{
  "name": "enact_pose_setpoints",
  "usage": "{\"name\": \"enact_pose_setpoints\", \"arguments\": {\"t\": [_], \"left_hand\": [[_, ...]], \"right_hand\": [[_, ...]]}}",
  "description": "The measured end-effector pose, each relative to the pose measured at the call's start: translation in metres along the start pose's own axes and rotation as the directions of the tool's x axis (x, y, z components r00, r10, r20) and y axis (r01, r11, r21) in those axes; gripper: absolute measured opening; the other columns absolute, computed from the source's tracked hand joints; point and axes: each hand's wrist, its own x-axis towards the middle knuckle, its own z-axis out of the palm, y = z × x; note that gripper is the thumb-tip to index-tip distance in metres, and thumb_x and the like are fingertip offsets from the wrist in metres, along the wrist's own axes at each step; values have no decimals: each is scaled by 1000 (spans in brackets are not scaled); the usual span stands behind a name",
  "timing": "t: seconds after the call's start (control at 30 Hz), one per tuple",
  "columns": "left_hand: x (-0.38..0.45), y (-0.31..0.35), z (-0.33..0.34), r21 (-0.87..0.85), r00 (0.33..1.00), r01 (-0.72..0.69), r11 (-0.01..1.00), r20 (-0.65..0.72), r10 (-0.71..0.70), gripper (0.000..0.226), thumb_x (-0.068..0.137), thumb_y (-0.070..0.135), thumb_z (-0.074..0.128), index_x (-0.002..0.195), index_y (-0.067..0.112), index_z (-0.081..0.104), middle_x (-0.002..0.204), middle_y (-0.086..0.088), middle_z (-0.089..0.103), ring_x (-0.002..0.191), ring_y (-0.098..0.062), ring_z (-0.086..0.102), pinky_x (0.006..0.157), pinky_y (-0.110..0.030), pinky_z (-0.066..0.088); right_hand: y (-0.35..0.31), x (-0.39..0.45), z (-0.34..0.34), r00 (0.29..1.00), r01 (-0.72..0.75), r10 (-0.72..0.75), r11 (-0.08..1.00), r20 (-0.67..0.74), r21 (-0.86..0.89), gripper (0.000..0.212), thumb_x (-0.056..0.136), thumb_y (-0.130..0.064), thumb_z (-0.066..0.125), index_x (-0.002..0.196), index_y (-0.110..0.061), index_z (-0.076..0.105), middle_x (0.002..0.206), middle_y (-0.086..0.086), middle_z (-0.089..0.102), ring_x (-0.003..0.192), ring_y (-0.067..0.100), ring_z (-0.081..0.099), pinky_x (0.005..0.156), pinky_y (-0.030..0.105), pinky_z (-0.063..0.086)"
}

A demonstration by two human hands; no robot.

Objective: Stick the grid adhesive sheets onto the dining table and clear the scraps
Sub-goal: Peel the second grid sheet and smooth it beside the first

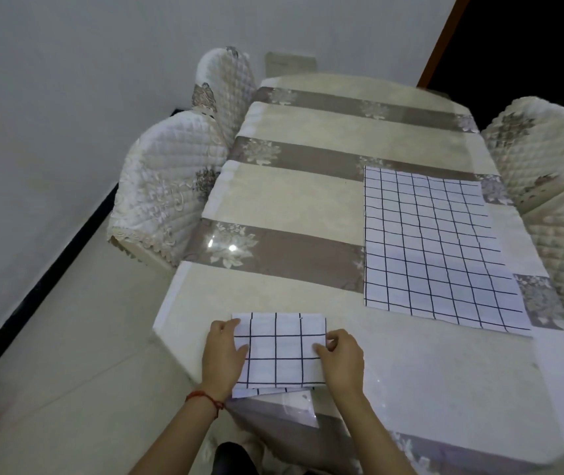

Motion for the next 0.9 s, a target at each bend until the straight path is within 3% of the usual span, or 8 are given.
{"name": "enact_pose_setpoints", "arguments": {"t": [0.17, 0.37, 0.47, 0.57, 0.67, 0.7, 0.8, 0.9], "left_hand": [[-5, -1, 3, 17, 1000, -7, 1000, -15, 7, 50, 83, 8, 64, 130, 7, 48, 126, -15, 48, 113, -27, 50, 92, -32, 43], [-15, 10, 1, 183, 989, -55, 982, -127, 79, 52, 85, 26, 62, 133, 13, 45, 135, -8, 47, 121, -26, 42, 95, -34, 38], [-20, 28, -8, 116, 971, -132, 984, -183, 152, 53, 84, 30, 64, 132, 14, 47, 136, -4, 49, 122, -24, 42, 97, -34, 36], [-24, 51, -25, 9, 952, -241, 970, -191, 238, 56, 83, 32, 66, 133, 17, 46, 134, 4, 50, 123, -15, 43, 99, -28, 34], [-35, 74, -50, -220, 961, -276, 936, -88, 263, 47, 81, 29, 68, 126, 26, 53, 117, 14, 59, 107, 5, 51, 84, -2, 38], [-40, 79, -58, -298, 961, -277, 913, -66, 270, 36, 81, 25, 68, 116, 29, 59, 107, 17, 63, 99, 9, 55, 78, -2, 40], [-56, 83, -79, -434, 966, -257, 863, -101, 237, 12, 84, 17, 65, 75, 24, 70, 69, 11, 65, 67, -3, 58, 67, -17, 44], [-73, 79, -98, -471, 964, -245, 847, -207, 164, 33, 85, 17, 63, 68, -11, 58, 64, -10, 50, 64, -15, 45, 61, -28, 36]], "right_hand": [[2, 0, -2, 999, 34, -34, 999, -7, -3, 13, 85, -18, 63, 80, -18, 51, 82, 1, 58, 69, 12, 53, 61, 18, 41], [-17, -9, -22, 953, 281, -295, 946, 72, 161, 28, 87, -13, 59, 72, -35, 48, 72, -17, 59, 70, 2, 59, 59, 5, 43], [-38, -13, -37, 906, 383, -415, 888, 87, 252, 30, 86, -13, 61, 76, -40, 51, 75, -20, 63, 78, -9, 61, 63, 1, 44], [-62, -15, -54, 821, 495, -556, 807, 131, 321, 34, 84, -11, 64, 76, -43, 56, 76, -22, 67, 81, -5, 64, 70, 4, 46], [-84, -18, -70, 711, 591, -672, 731, 206, 341, 34, 83, -9, 64, 74, -42, 59, 80, -24, 68, 81, 0, 65, 72, 12, 50], [-91, -18, -75, 681, 612, -696, 711, 227, 347, 34, 83, -10, 64, 74, -43, 60, 80, -21, 68, 81, 1, 65, 72, 15, 51], [-115, -23, -86, 609, 640, -740, 671, 285, 374, 29, 82, -17, 66, 76, -45, 63, 84, -22, 68, 80, 0, 65, 69, 16, 51], [-138, -29, -86, 571, 612, -755, 654, 323, 445, 25, 79, -21, 70, 75, -45, 66, 80, -22, 69, 76, 0, 65, 69, 14, 52]]}}
